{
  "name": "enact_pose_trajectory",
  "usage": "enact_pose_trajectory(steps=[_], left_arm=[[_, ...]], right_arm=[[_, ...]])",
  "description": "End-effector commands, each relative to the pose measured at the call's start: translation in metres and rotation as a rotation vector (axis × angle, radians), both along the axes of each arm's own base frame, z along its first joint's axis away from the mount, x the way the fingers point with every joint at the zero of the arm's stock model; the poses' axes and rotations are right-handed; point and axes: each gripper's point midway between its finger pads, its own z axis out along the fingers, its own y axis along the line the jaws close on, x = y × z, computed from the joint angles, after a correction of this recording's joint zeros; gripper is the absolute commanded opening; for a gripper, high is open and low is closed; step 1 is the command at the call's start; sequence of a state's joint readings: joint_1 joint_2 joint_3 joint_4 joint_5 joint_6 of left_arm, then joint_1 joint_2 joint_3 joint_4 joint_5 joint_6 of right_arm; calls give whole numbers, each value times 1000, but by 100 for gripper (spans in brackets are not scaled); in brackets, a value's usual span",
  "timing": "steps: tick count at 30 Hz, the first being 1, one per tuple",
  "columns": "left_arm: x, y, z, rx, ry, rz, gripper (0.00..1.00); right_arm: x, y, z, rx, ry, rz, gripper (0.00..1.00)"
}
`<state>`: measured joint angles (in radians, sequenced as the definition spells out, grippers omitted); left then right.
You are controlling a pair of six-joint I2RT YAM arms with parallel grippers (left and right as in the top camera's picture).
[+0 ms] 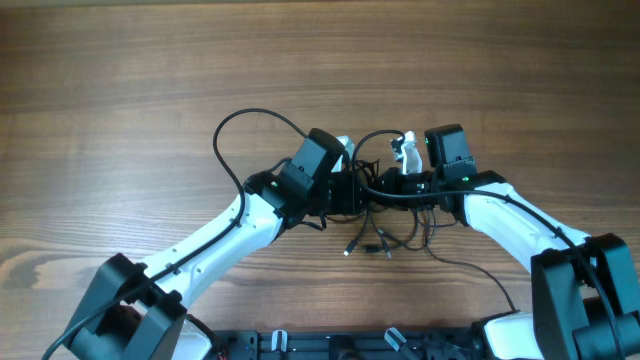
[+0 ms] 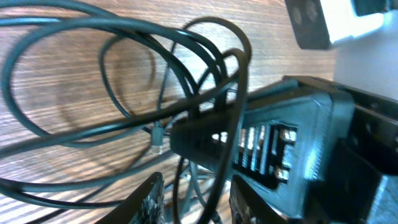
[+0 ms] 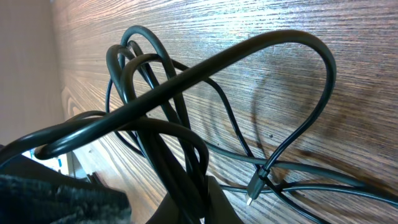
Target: Untangle cables
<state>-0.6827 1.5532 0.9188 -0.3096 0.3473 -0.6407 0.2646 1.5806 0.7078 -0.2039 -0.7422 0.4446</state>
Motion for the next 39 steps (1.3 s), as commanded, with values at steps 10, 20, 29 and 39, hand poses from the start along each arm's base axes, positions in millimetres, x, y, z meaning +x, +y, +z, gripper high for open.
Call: enact_pose_trajectory(steps=[10,20,29,39], left_arm=[[23,22,-7,128,-110,106,4],[-4,27,98,-248,-144,-110,4],[-22,40,116,-433,-60,-248,4],[-24,28,94,-416,13,-269,4]], right_arm=[[6,-6,-8,-51,-8,-28,95],[18,-40,51,-31,-224,-34,100],[-6,-42,63,-53,-245,31,100],[-31,-5,83,116,-244,180,100]])
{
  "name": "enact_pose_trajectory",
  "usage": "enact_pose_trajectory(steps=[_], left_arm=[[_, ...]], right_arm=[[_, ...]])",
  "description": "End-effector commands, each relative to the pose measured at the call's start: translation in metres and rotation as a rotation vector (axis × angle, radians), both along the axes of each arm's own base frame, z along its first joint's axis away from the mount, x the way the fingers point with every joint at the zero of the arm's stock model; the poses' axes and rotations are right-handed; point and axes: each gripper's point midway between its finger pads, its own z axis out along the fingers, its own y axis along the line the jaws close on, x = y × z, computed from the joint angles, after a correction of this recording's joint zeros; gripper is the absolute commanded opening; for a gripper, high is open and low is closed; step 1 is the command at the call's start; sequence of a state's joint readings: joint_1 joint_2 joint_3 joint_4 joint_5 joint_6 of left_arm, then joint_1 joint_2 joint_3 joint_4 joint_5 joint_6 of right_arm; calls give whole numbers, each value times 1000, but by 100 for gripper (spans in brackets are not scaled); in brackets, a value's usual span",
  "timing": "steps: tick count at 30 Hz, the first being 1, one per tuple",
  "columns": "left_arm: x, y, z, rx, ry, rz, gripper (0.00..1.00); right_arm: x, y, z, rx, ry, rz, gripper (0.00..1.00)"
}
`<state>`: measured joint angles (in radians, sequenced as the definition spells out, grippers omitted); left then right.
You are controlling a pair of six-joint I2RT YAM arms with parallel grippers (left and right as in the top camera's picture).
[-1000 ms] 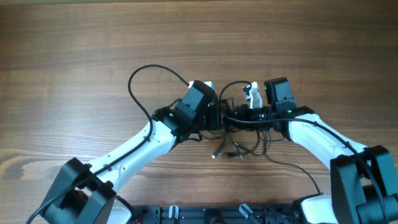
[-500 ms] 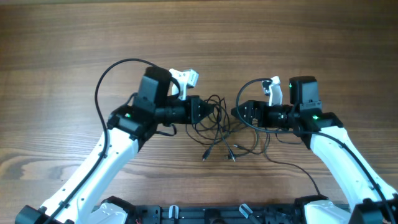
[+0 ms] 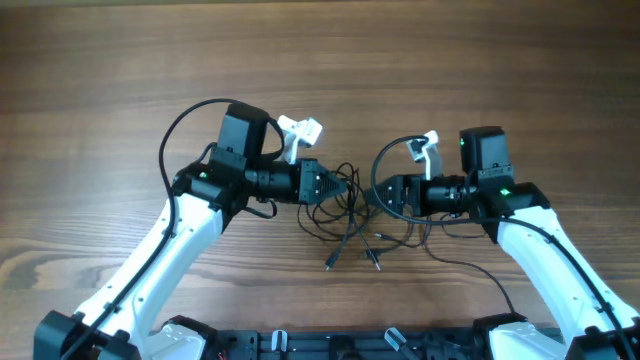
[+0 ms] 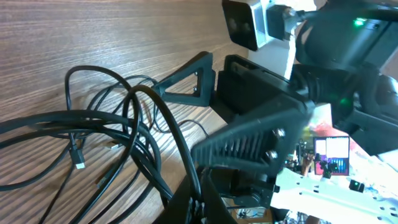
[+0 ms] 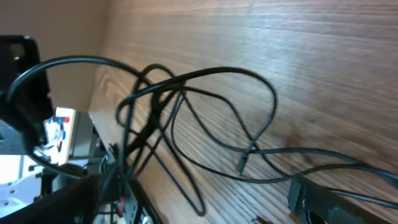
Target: Untangle cables
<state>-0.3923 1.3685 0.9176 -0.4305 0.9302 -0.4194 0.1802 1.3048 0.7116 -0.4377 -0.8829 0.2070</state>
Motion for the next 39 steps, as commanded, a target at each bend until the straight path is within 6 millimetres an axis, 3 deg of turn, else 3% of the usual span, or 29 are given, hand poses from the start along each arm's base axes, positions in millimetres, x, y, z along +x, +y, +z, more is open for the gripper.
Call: enact_pose_trajectory(steps=[1,5,7,11,16,18,20,22,25,30,34,36,37,39], left_arm=[[-11,-11,2,-23,-11,-64,4],[-14,-15,7,-50,5,-73,4],[-15,-16,8,-59,9,-81,4],[-20,-14,4,-44,41,-82,4],[-22,-6,-2,-21,66,-77,4],[-21,-5,-2,-20,68,-72,4],[-17,-3,-7,7,57,-50,4],[-10,1,-13,51,40,-14,4],[-8,2,-16,66,33,-1,4],[3,-3,-6,25,38,42,4],[11,-1,-8,50,4,74,4],[13,11,-25,144,34,132,4],[16,22,-39,228,47,183,8],[19,49,-63,400,56,274,31]], right_arm=[[-5,11,8,5,-45,52,100],[0,10,-15,-95,28,-20,96],[5,4,-26,-139,62,-69,84],[19,-49,-65,-427,167,-375,85],[10,-102,-83,-669,248,-608,86],[10,-99,-83,-657,250,-599,92],[14,-60,-71,-488,185,-397,99],[6,-9,-42,-230,97,-127,100],[-5,10,-25,-101,91,-20,100],[0,6,-29,-135,81,-48,100],[12,-32,-58,-345,183,-302,100],[12,-48,-67,-419,225,-392,100],[11,-52,-68,-437,227,-405,99],[11,-56,-70,-459,228,-420,99]])
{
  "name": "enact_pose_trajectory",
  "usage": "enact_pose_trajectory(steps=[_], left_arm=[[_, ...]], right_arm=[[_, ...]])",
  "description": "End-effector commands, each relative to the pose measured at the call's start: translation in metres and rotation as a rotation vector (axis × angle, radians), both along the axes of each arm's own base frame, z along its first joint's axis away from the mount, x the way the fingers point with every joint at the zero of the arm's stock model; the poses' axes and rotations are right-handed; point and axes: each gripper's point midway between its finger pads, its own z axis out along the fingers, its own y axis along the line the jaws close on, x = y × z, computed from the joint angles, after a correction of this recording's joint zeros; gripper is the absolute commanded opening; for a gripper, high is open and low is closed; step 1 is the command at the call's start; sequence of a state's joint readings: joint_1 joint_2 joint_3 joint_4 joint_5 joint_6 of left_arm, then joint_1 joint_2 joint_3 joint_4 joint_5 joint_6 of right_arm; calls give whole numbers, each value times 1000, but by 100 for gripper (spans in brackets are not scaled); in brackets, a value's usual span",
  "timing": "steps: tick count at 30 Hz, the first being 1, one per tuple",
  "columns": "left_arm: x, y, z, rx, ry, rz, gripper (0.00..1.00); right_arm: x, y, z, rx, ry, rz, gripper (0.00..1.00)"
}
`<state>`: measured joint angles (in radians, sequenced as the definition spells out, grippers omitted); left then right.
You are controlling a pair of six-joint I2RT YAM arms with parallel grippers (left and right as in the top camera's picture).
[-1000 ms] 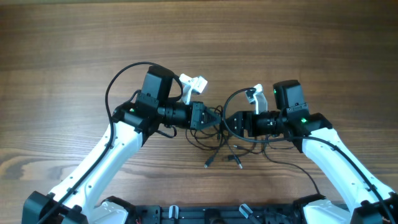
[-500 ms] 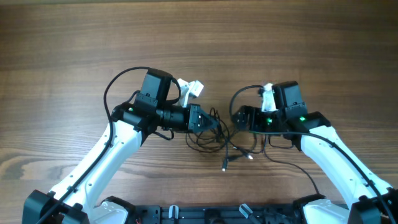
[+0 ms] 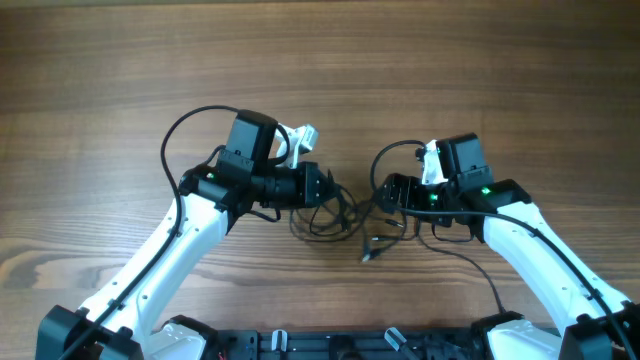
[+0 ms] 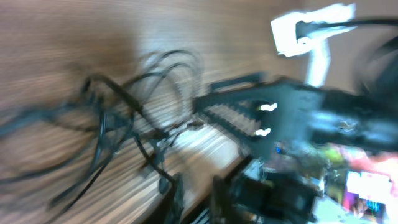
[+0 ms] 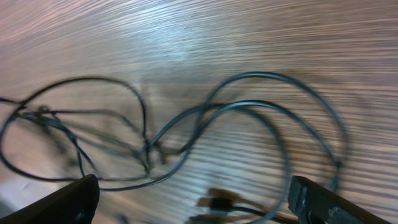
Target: Untangle cables
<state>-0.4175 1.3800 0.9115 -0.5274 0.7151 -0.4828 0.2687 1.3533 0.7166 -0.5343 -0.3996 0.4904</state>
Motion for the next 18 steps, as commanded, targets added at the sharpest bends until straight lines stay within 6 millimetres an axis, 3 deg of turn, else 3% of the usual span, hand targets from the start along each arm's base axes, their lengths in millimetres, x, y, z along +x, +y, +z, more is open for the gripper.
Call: enact_pose_trajectory(steps=[1,2,6,10,14,18], left_arm=[[16,44,-33,280,-27,157,52],[15,53,-38,332,-22,179,61],[24,90,-52,539,-60,278,63],[36,101,-52,566,-93,316,84],[38,83,-65,464,-64,189,87],[42,69,-106,441,0,100,87]], right_arm=[[6,-18,-8,-95,7,-87,99],[5,-19,-8,-102,12,-92,99],[1,-20,-10,-107,28,-91,99],[-2,-21,-11,-109,45,-96,99],[-4,-21,-12,-111,51,-96,99],[-4,-21,-12,-111,52,-96,100]])
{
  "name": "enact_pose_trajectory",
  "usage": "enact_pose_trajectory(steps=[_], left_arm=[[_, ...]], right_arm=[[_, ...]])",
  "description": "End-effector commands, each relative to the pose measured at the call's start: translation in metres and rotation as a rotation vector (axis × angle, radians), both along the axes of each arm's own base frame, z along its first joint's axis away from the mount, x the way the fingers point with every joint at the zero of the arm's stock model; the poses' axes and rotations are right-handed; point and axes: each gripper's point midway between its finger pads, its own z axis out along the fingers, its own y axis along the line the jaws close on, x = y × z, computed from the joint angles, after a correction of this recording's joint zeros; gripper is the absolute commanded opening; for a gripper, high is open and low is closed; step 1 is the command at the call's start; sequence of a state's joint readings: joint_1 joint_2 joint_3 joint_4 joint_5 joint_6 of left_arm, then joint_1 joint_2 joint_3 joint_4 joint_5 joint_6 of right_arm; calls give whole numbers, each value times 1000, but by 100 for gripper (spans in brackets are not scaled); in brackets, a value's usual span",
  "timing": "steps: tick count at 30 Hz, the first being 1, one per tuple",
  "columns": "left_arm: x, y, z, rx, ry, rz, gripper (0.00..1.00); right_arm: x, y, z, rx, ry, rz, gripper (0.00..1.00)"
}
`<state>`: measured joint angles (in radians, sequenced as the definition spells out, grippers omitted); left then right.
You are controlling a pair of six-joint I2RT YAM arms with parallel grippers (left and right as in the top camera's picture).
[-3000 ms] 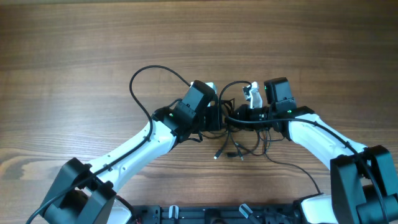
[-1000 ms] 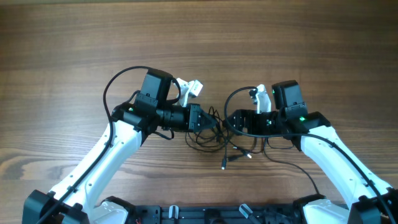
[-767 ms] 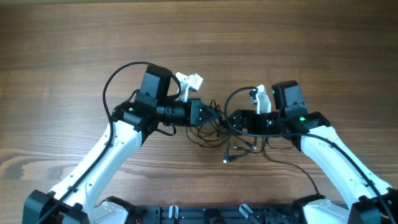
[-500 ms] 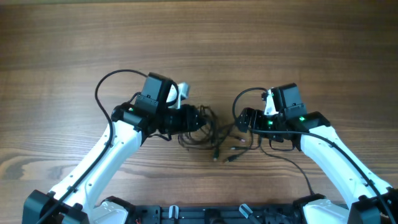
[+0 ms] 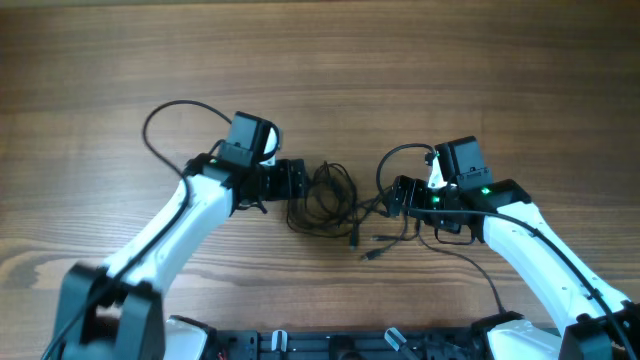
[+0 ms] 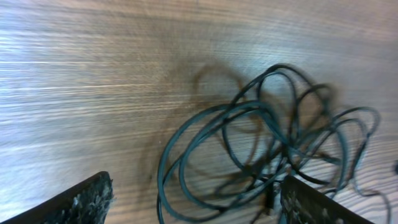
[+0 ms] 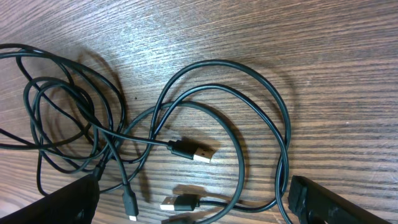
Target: Untangle cables
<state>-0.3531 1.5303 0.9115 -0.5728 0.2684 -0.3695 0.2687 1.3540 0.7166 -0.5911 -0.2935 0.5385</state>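
Note:
A tangle of thin black cables (image 5: 325, 198) lies on the wooden table between my two grippers. In the left wrist view it is a coil of overlapping loops (image 6: 273, 146). My left gripper (image 5: 296, 186) is just left of the coil, open wide (image 6: 196, 190), with only loop ends between the fingers. My right gripper (image 5: 399, 196) is open (image 7: 194, 190) over a looser cable loop (image 7: 249, 118). USB plugs (image 7: 194, 152) lie free on the wood, and the denser coil (image 7: 59, 115) is to its left.
The wooden table (image 5: 320, 70) stretches all round. A loose cable end with plugs (image 5: 372, 250) trails toward the front edge. Each arm's own camera cable arches above its wrist, one on the left arm (image 5: 165, 125) and one on the right (image 5: 400, 155).
My left gripper's fingers stood close together in the cables and are now open wide. The left arm sits a little further left. The coil lies flat. My right gripper stays open, barely moved.
Both grippers were close together in the middle of the tangle, the right shut on cables. Then the arms were apart, left shut on a strand, right open. Later the bundle lay between them. Now both are open and the cables rest spread on the table.

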Motion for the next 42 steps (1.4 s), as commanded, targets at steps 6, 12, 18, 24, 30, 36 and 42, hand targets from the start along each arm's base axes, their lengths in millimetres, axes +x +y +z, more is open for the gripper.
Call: enact_pose_trajectory(steps=[6,12,18,24,30,36,42], left_arm=[[0,-22,-57,-61,100,-134,70],[-13,-30,-58,-78,143,-163,15],[2,-27,-31,-100,73,-140,4],[89,11,150,-208,-463,-11,4],[96,28,331,-319,-1032,62,4],[30,-39,202,-322,-422,-104,4],[-8,-72,86,-100,-60,-243,36]], right_arm=[[2,-2,-1,-12,0,-15,99],[2,-2,-1,-11,0,-15,99],[1,-4,-1,-15,8,-18,100],[7,-35,-3,-18,29,-125,100],[9,-64,-4,-20,41,-189,100],[11,-66,-4,-23,34,-188,100],[10,-65,-3,-15,37,-181,100]])
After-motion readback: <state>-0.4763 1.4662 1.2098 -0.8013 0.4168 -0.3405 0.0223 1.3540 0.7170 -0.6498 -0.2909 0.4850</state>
